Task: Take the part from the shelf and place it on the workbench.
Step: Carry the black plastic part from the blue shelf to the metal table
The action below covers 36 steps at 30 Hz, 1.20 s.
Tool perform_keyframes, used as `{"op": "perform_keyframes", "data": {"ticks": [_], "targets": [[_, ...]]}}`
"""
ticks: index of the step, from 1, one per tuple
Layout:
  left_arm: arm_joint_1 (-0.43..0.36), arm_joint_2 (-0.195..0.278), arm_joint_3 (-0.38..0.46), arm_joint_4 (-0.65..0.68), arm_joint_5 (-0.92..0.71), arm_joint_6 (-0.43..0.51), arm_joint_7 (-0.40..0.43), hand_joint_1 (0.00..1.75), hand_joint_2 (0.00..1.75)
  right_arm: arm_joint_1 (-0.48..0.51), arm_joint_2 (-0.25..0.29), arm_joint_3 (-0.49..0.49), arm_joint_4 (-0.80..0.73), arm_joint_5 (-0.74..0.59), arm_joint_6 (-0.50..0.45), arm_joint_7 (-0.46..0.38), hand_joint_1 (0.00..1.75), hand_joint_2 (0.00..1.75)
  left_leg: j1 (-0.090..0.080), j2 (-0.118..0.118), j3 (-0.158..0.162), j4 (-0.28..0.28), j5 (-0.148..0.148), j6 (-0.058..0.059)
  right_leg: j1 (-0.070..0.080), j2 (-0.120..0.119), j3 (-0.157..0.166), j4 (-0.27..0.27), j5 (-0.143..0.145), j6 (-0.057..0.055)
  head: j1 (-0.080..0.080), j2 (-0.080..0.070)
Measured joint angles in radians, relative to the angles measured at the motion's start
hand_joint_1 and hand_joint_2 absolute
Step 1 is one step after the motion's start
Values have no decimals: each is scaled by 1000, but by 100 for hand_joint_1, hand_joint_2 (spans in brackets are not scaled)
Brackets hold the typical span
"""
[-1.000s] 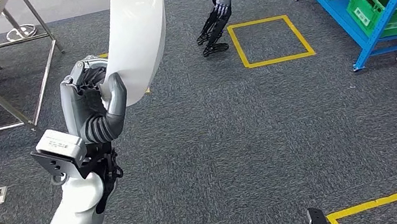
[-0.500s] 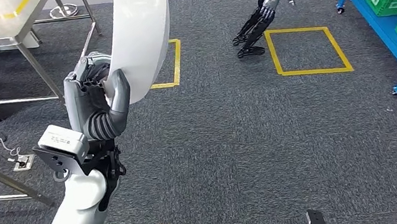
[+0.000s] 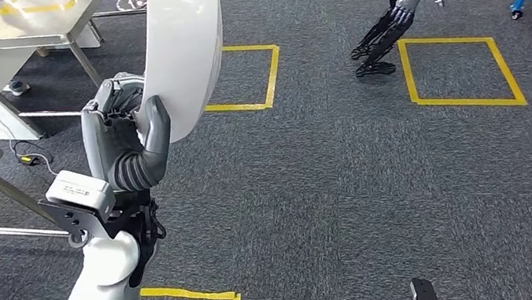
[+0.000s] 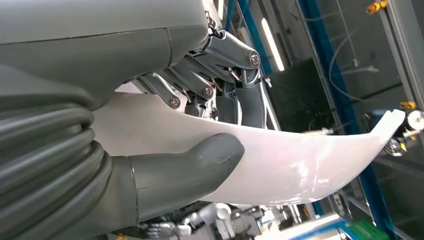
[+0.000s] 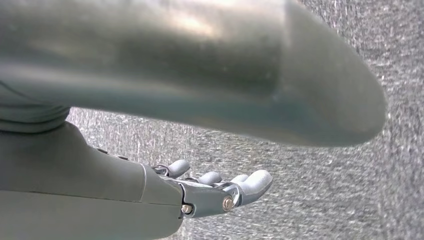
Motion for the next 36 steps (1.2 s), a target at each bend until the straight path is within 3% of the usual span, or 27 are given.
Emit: {"op": "perform_keyframes", "data": {"ticks": [1,3,5,7,9,11,13,14,15,17,19,21,22,23,25,27,28,30,31,34,36], "targets": [[1,0,0,-1,0,0,0,175,175,0,0,0,0,-1,0,0,0,0,0,6,25,-48,29,1,0,-10,2,0,-1,1,0,0],[0,-1,0,-3,0,0,0,175,175,-1,2,0,0,-1,0,0,0,0,-4,43,103,-190,85,7,3,-28,8,1,-6,8,0,0],[-2,-3,0,-6,0,0,0,175,175,-1,3,0,0,-1,0,0,0,0,-11,66,143,-267,102,18,7,-44,12,2,-10,17,0,0],[-2,-3,0,-7,0,0,0,175,175,-3,4,0,0,-1,0,0,0,0,-14,49,143,-273,102,30,7,-60,16,1,-12,29,1,0],[-4,-3,0,-10,0,0,0,175,175,-5,6,0,-1,-1,0,-1,0,0,-11,29,146,-280,108,42,2,-39,15,18,-27,41,2,0],[-6,-8,0,-12,-2,0,3,175,175,-4,6,0,-2,0,0,-3,0,0,-5,11,148,-285,113,50,-1,12,-22,101,-75,49,8,0],[-5,-12,0,-12,-8,2,9,175,175,-1,7,0,-2,3,-1,-6,0,0,-3,-10,146,-283,114,53,-1,35,-88,227,-125,53,14,0],[-2,-12,0,-12,-12,4,13,175,175,0,7,0,-2,5,-1,-8,0,0,-3,-22,144,-282,114,53,-1,37,-111,265,-131,53,15,0],[0,-12,0,-13,-14,5,16,175,175,1,7,0,-2,7,-1,-11,0,0,-2,-34,144,-279,113,53,-1,38,-117,268,-117,53,15,0],[3,-12,0,-16,-19,8,21,175,175,1,7,0,-2,11,-1,-15,0,0,0,-58,143,-273,111,48,-4,50,-75,167,-48,52,15,0],[3,-12,0,-21,-23,9,23,175,175,0,7,0,-1,14,-1,-17,0,0,0,-79,137,-264,107,38,-8,86,-23,52,-5,51,15,0],[8,-11,0,-26,-24,10,25,175,175,0,7,0,-1,15,-1,-16,0,0,0,-97,131,-263,109,24,-7,101,-9,18,-4,44,15,0],[13,-10,0,-30,-26,12,25,175,175,0,7,0,-1,16,-2,-15,0,0,1,-105,128,-266,111,18,-6,92,-9,16,-2,37,15,0],[19,-8,0,-36,-29,14,25,175,175,-1,8,0,-1,18,-2,-15,0,0,2,-103,126,-266,111,12,-7,82,-8,14,1,30,15,0],[31,-1,0,-53,-39,22,26,175,175,0,9,0,-2,26,-3,-13,0,0,1,-67,107,-228,87,2,-8,64,-6,8,4,15,10,0],[46,9,1,-68,-47,28,27,175,175,3,10,0,-1,33,-1,-12,0,0,0,-20,56,-117,27,-5,-5,43,-5,7,3,4,4,0],[57,15,1,-73,-49,31,27,175,175,5,10,0,-1,36,0,-11,0,0,1,-10,25,-51,-2,-7,-3,32,-5,7,2,2,3,0],[79,28,1,-78,-51,35,26,175,175,6,10,0,-1,39,3,-13,0,0,2,-3,-3,10,-13,-8,-1,9,-5,7,0,0,3,0],[87,34,1,-80,-52,37,26,175,175,6,10,0,-2,39,5,-14,0,0,2,1,11,-16,8,-6,0,-2,-4,7,-1,0,2,0],[93,40,1,-89,-56,39,24,175,175,5,10,0,-2,37,9,-17,0,0,-7,47,116,-211,86,11,6,-31,2,8,-5,7,2,0],[89,37,1,-91,-60,37,26,175,175,5,10,0,-2,32,9,-18,0,0,-15,64,145,-267,95,24,9,-48,5,8,-8,16,3,0]]}}
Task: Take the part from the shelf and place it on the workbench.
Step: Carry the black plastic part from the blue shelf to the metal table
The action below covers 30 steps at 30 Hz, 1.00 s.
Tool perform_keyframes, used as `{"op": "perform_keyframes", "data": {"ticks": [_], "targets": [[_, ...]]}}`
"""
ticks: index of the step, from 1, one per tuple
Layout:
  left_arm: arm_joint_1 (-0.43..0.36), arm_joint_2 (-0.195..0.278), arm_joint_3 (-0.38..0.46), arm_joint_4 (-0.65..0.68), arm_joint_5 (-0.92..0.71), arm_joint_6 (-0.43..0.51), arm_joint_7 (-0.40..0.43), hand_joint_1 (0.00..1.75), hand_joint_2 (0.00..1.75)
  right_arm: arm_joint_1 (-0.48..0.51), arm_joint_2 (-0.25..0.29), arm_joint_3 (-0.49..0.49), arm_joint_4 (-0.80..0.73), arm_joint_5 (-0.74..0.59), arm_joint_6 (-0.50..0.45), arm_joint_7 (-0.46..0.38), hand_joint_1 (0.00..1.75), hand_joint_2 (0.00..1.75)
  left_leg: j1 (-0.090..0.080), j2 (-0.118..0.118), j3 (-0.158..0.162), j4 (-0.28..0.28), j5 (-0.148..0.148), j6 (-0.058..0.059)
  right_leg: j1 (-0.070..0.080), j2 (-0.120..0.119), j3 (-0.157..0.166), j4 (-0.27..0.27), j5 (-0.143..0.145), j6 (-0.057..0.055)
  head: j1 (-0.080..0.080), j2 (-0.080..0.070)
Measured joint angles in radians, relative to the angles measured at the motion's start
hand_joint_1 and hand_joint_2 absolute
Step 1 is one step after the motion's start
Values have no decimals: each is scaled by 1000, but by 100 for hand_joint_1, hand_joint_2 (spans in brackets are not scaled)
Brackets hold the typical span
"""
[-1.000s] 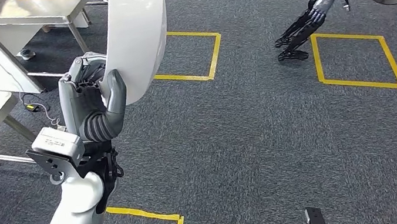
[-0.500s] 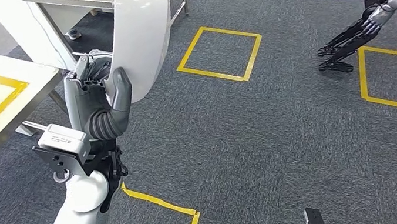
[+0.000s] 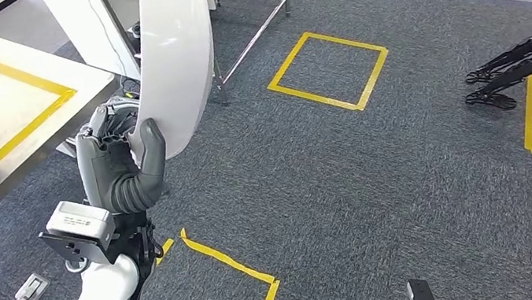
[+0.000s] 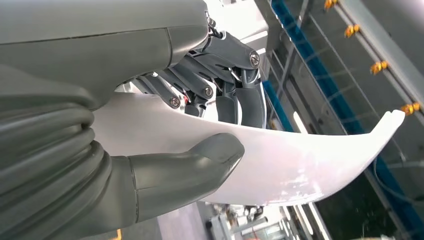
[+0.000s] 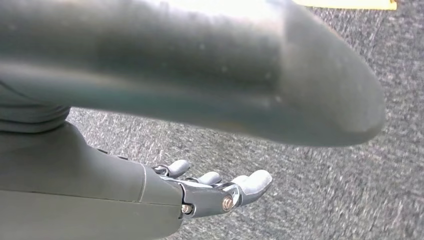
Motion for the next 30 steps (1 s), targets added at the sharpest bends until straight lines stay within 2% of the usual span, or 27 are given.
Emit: {"op": "perform_keyframes", "data": {"ticks": [2,3,4,6,7,8,9,10,11,13,14,15,17,18,20,21,22,23,24,25,26,28,29,30], "targets": [[-6,-4,0,2,-3,-4,6,175,175,-2,0,0,0,-3,0,-2,0,0,0,-21,1,-6,5,11,0,-16,5,-1,-2,11,0,0],[-11,-7,0,3,-5,-7,9,175,175,-3,0,0,0,-2,0,-2,0,0,3,-30,4,-11,8,16,-2,-9,5,5,-8,17,1,0],[-18,-12,0,4,-6,-8,12,175,175,-4,0,0,0,0,0,-3,0,0,6,-40,6,-16,13,22,-4,9,-2,27,-23,22,2,0],[-29,-23,0,9,-8,-9,15,175,175,-3,-1,0,0,6,0,-2,0,0,12,-57,9,-21,17,29,-8,62,-46,126,-77,31,8,0],[-31,-27,-1,11,-8,-9,16,175,175,-2,-1,0,0,10,0,-2,0,0,13,-66,8,-20,18,30,-9,77,-79,192,-105,35,10,0],[-31,-29,0,14,-8,-9,17,175,175,0,-2,0,0,13,0,-2,0,0,13,-77,7,-19,18,30,-9,83,-106,243,-120,37,12,0],[-30,-29,0,17,-9,-9,17,175,175,1,-3,0,0,15,0,-2,0,0,14,-88,6,-16,18,30,-10,85,-121,265,-118,39,12,0],[-29,-29,0,19,-9,-9,17,175,175,1,-4,0,0,18,0,-2,0,0,15,-100,4,-13,17,28,-11,87,-117,248,-95,40,12,0],[-29,-29,0,21,-9,-8,17,175,175,2,-5,0,0,19,0,-2,0,0,17,-111,3,-8,15,25,-14,91,-94,195,-60,42,12,0],[-30,-29,0,24,-8,-6,16,175,175,1,-6,0,0,22,0,-3,0,0,20,-133,-2,5,10,14,-19,120,-35,68,-6,44,13,0],[-30,-29,0,25,-8,-5,16,175,175,1,-6,0,0,24,1,-2,0,0,20,-143,-7,9,8,7,-21,130,-18,30,4,42,13,0],[-31,-29,0,26,-8,-4,15,175,175,0,-6,0,0,25,1,-2,0,0,20,-151,-11,10,9,0,-20,136,-12,14,3,37,13,0],[-31,-27,1,29,-8,-4,14,175,175,-1,-6,0,0,27,1,-1,0,0,21,-165,-16,4,14,-14,-18,121,-13,11,6,22,14,0],[-31,-25,2,30,-7,-3,14,175,175,-3,-6,0,0,27,1,-1,0,0,21,-159,-19,7,12,-20,-18,112,-12,9,8,14,13,0],[-34,-22,4,31,-7,-3,14,175,175,-4,-5,1,-1,27,1,-2,0,0,20,-121,-44,58,-21,-28,-19,95,-11,3,11,0,7,0],[-36,-21,5,32,-7,-3,14,175,175,-3,-5,1,-1,28,1,-2,0,0,19,-95,-70,115,-53,-31,-17,86,-11,3,11,-5,4,0],[-37,-20,5,35,-6,-3,14,175,175,-2,-5,1,-1,28,1,-2,0,0,19,-78,-102,184,-85,-33,-15,77,-11,3,10,-8,1,0],[-37,-20,5,38,-6,-3,14,175,175,-1,-5,1,-1,28,1,-1,0,0,20,-70,-130,244,-109,-34,-13,66,-11,3,10,-9,1,0],[-37,-18,5,41,-6,-3,14,175,175,0,-5,1,-1,29,2,-1,0,0,20,-66,-146,279,-116,-34,-11,55,-11,3,9,-10,1,0],[-38,-17,5,44,-6,-3,14,175,175,-1,-5,1,-1,30,3,-1,0,0,19,-64,-143,276,-104,-31,-9,45,-11,3,8,-11,1,0],[-38,-16,6,46,-7,-3,14,175,175,-2,-5,1,-1,31,4,-1,0,0,18,-59,-119,231,-75,-27,-8,35,-9,3,8,-11,1,0],[-43,-16,6,47,-8,-2,14,175,175,-3,-4,2,-1,34,7,-2,0,0,8,-20,-45,93,-19,-10,-3,18,-5,4,5,-8,1,0],[-47,-17,6,47,-10,-2,15,175,175,-4,-4,2,-1,35,8,-2,0,0,2,-1,-18,40,-4,-2,-1,10,-3,4,3,-4,1,0],[-50,-18,6,47,-12,-2,16,175,175,-4,-3,2,-1,36,9,-2,0,0,-3,12,-4,12,0,5,0,2,-2,4,2,0,1,0]]}}
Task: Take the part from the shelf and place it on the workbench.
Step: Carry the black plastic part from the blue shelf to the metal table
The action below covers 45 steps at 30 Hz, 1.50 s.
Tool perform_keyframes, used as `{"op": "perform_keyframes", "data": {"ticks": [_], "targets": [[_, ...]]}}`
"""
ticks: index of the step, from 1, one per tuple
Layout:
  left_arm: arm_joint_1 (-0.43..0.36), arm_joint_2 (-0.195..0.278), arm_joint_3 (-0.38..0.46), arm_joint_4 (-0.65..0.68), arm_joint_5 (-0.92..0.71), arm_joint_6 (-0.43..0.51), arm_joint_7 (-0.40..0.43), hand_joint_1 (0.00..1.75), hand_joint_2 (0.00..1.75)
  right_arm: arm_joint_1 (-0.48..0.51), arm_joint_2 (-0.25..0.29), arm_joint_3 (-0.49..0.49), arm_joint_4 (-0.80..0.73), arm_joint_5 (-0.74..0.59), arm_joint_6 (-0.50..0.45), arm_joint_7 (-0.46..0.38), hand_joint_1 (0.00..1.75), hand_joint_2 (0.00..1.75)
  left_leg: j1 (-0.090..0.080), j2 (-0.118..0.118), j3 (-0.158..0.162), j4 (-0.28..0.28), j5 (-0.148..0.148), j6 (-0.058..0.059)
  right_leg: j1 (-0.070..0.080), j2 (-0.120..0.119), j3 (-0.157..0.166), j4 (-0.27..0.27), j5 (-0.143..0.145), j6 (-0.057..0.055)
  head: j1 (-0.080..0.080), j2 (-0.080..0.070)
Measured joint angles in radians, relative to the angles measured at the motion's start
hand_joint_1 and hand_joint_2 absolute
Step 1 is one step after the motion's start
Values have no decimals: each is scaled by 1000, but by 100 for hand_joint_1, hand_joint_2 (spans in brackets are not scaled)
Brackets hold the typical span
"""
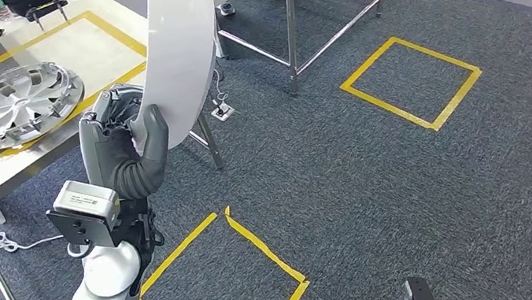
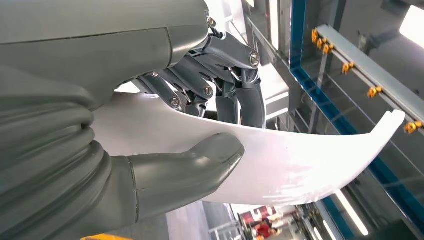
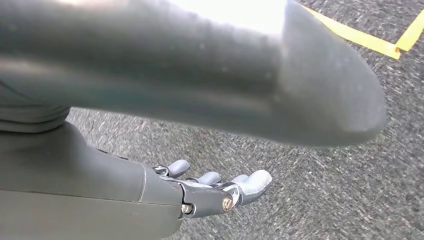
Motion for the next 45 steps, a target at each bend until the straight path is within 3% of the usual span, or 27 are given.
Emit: {"op": "perform_keyframes", "data": {"ticks": [1,3,5,7,9,10,12,14,16,17,18,20,22,24,25,26,29,31,33,35,36,38,40,41,42,43,45], "targets": [[-2,0,0,1,-2,0,2,175,175,0,0,0,0,0,0,0,0,0,-4,-1,2,-8,-2,4,1,-10,2,-1,-1,5,0,0],[-5,-1,1,2,-4,0,7,175,175,-2,0,0,-1,1,1,-1,0,0,-1,-26,4,-15,5,13,-1,-19,8,-2,-4,17,0,0],[-9,-3,2,3,-5,0,9,175,175,-4,0,1,-2,3,2,-2,0,0,7,-48,9,-26,14,23,-4,23,-4,36,-32,29,3,0],[-12,-7,2,7,-5,0,10,175,175,-2,0,1,-2,3,1,-2,0,0,12,-69,9,-28,18,29,-7,73,-58,149,-89,37,7,0],[-9,-9,2,13,-5,0,10,175,175,0,0,1,-2,3,1,-1,0,0,13,-93,5,-24,18,31,-9,84,-114,251,-121,43,10,0],[-9,-9,2,16,-5,0,11,175,175,1,0,1,-2,3,1,-1,0,0,14,-105,3,-21,18,30,-10,85,-120,256,-109,44,10,0],[-8,-10,2,19,-5,0,11,175,175,0,0,1,-2,3,1,-2,0,0,18,-129,1,-11,15,24,-15,94,-79,162,-44,47,10,0],[-9,-10,2,20,-5,0,10,175,175,-1,0,1,-3,3,1,-2,0,0,20,-150,-5,0,10,12,-21,127,-25,47,-1,48,10,0],[-9,-10,2,21,-5,0,10,175,175,-2,0,1,-3,3,0,-2,0,0,20,-166,-13,3,10,-2,-21,143,-9,10,-1,40,10,0],[-10,-10,2,22,-5,0,9,175,175,-2,0,1,-3,2,0,-3,0,0,21,-174,-16,2,13,-9,-19,136,-10,8,2,32,11,0],[-9,-10,2,22,-5,0,9,175,175,-2,1,1,-3,2,0,-4,0,0,22,-173,-18,0,14,-15,-19,127,-9,6,4,24,11,0],[-11,-9,2,22,-5,0,9,175,175,-2,2,1,-3,2,0,-8,0,0,21,-139,-35,31,-7,-26,-20,109,-7,0,7,9,5,0],[-11,-8,3,22,-5,0,9,175,175,0,3,2,-3,1,0,-10,0,0,21,-93,-84,135,-61,-33,-19,90,-6,-2,7,-1,-2,0],[-9,-7,3,24,-5,0,10,175,175,2,3,2,-3,0,0,-10,0,0,23,-80,-139,248,-104,-38,-17,68,-6,-2,5,-4,-3,0],[-7,-6,3,25,-5,0,10,175,175,2,3,2,-3,0,-1,-10,0,0,23,-77,-149,266,-102,-38,-17,56,-5,-2,4,-4,-3,0],[-7,-6,3,26,-5,0,11,175,175,1,3,2,-3,0,-1,-11,0,0,23,-73,-138,246,-82,-36,-17,46,-4,-2,2,-4,-3,0],[-9,-7,3,26,-5,-1,11,175,175,0,4,2,-3,0,-1,-11,0,0,17,-31,-41,63,-3,-23,-14,19,6,-1,-5,5,-4,0],[-11,-8,2,26,-5,-1,12,175,175,0,5,2,-3,-1,-1,-10,0,0,9,-12,-10,2,6,-10,-9,3,11,-2,-9,16,-2,0],[-11,-10,2,26,-4,-2,14,175,175,-1,5,2,-4,-1,-1,-10,0,0,8,-30,-9,-4,8,3,-8,-13,16,-5,-11,28,0,0],[-12,-12,2,24,-3,-2,15,175,175,-3,5,1,-4,-1,-2,-11,0,0,13,-50,-5,-12,14,14,-12,11,13,15,-29,39,1,0],[-13,-14,2,24,-3,-2,15,175,175,-3,5,1,-4,-1,-2,-11,0,0,17,-58,-3,-16,16,20,-14,36,-3,52,-51,43,4,0],[-11,-18,2,25,-3,-4,15,175,175,-1,6,1,-4,-1,-2,-10,0,0,19,-77,-3,-16,17,25,-15,77,-65,176,-108,47,10,0],[-7,-19,2,27,-3,-5,16,175,175,2,5,1,-4,-2,-3,-10,0,0,19,-100,-4,-13,17,25,-15,84,-116,260,-123,48,12,0],[-6,-19,2,28,-3,-5,16,175,175,2,5,1,-4,-2,-3,-10,0,0,19,-111,-4,-11,16,25,-15,85,-117,250,-102,48,12,0],[-6,-19,2,28,-3,-5,16,175,175,2,5,1,-4,-2,-4,-10,0,0,20,-123,-4,-9,15,23,-16,88,-100,203,-66,47,12,0],[-7,-20,2,28,-3,-5,16,175,175,1,5,1,-4,-2,-4,-10,0,0,21,-133,-5,-6,14,20,-19,99,-72,135,-29,47,12,0],[-8,-21,2,28,-3,-5,16,175,175,1,6,1,-4,-2,-4,-10,0,0,21,-153,-10,1,11,9,-21,127,-25,28,9,45,12,0]]}}
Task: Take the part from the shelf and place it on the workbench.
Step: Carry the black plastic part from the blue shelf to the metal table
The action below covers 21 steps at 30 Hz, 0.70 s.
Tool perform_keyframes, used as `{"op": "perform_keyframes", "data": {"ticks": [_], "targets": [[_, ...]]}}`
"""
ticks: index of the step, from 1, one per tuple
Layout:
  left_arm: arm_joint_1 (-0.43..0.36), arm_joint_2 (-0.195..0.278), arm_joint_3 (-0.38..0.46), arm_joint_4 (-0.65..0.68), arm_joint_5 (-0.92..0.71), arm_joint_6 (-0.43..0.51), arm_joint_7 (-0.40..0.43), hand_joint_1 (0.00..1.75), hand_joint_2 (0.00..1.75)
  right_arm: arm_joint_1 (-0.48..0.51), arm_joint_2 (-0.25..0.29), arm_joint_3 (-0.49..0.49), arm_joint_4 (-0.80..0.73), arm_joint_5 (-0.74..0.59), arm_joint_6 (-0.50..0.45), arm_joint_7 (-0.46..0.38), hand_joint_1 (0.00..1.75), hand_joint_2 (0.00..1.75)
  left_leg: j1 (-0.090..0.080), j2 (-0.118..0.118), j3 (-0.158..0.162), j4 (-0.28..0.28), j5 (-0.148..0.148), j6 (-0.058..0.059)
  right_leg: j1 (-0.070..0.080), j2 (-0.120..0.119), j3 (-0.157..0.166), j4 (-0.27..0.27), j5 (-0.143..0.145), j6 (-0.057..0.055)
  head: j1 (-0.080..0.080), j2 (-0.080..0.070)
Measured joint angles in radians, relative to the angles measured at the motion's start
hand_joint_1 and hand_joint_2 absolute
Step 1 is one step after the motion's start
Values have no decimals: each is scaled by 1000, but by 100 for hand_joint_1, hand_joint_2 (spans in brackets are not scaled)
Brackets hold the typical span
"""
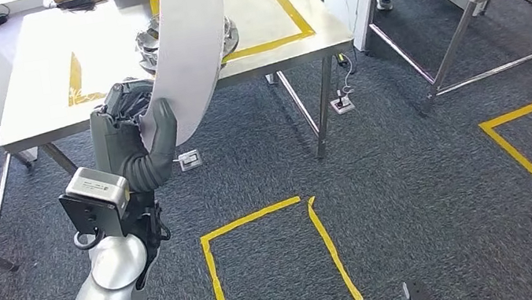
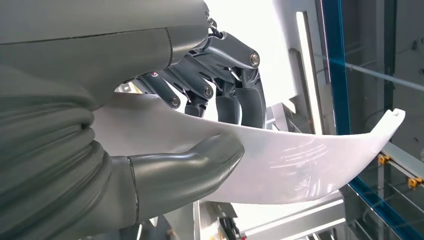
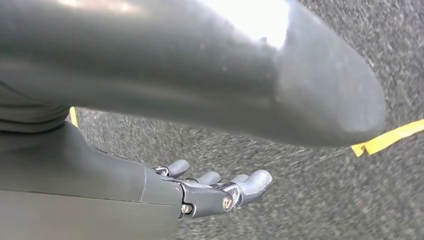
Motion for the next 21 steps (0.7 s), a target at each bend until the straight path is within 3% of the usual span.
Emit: {"op": "perform_keyframes", "data": {"ticks": [1,3,5,7,9,10,11,12,14,16,19,21], "targets": [[0,-1,0,0,0,-1,0,175,175,0,0,0,0,0,0,0,0,0,0,-8,-3,1,0,-7,1,8,9,-22,2,-3,0,0],[-1,0,0,0,1,-3,2,175,175,-1,1,0,0,-3,-1,2,0,0,1,-20,-6,-4,4,-20,3,0,10,-26,2,-15,0,0],[-2,1,0,-1,3,-5,4,175,175,-2,2,0,0,-12,-2,10,0,0,1,7,-15,11,-8,-31,1,-12,13,-31,5,-30,-4,0],[-5,1,0,-1,5,-6,6,175,175,-1,3,-1,0,-20,-3,18,0,0,1,56,-55,99,-58,-39,2,-24,14,-34,6,-41,-10,0],[-3,2,-1,1,6,-6,8,175,175,2,3,-2,0,-23,-3,21,0,0,3,75,-115,227,-114,-45,4,-34,14,-33,5,-45,-14,0],[-1,2,-1,2,6,-6,9,175,175,3,3,-2,0,-24,-2,21,0,0,3,76,-132,265,-122,-45,5,-39,14,-33,5,-46,-14,0],[0,3,-1,2,6,-6,10,175,175,3,3,-2,0,-25,-2,22,0,0,3,77,-131,264,-111,-44,5,-43,14,-33,5,-46,-14,0],[1,3,-1,2,6,-6,11,175,175,3,3,-2,0,-26,-1,23,0,0,3,78,-110,225,-85,-41,6,-46,15,-33,5,-45,-14,0],[-1,3,-1,1,7,-6,13,175,175,2,5,-3,0,-27,1,24,0,0,-1,83,-36,87,-28,-30,8,-50,17,-33,3,-42,-14,0],[-2,2,-1,0,7,-6,16,175,175,1,6,-3,0,-27,1,28,0,0,-7,88,8,3,-10,-19,10,-52,17,-33,3,-33,-13,0],[-1,1,-1,-3,9,-5,19,175,175,0,9,-4,0,-27,2,33,0,0,-9,83,14,-14,-10,-3,8,-55,19,-37,3,-13,-13,0],[-3,-1,-1,-5,9,-5,20,175,175,-1,10,-4,0,-26,2,32,0,0,-4,81,22,-25,-6,9,7,-51,5,-4,-17,-2,-11,0]]}}
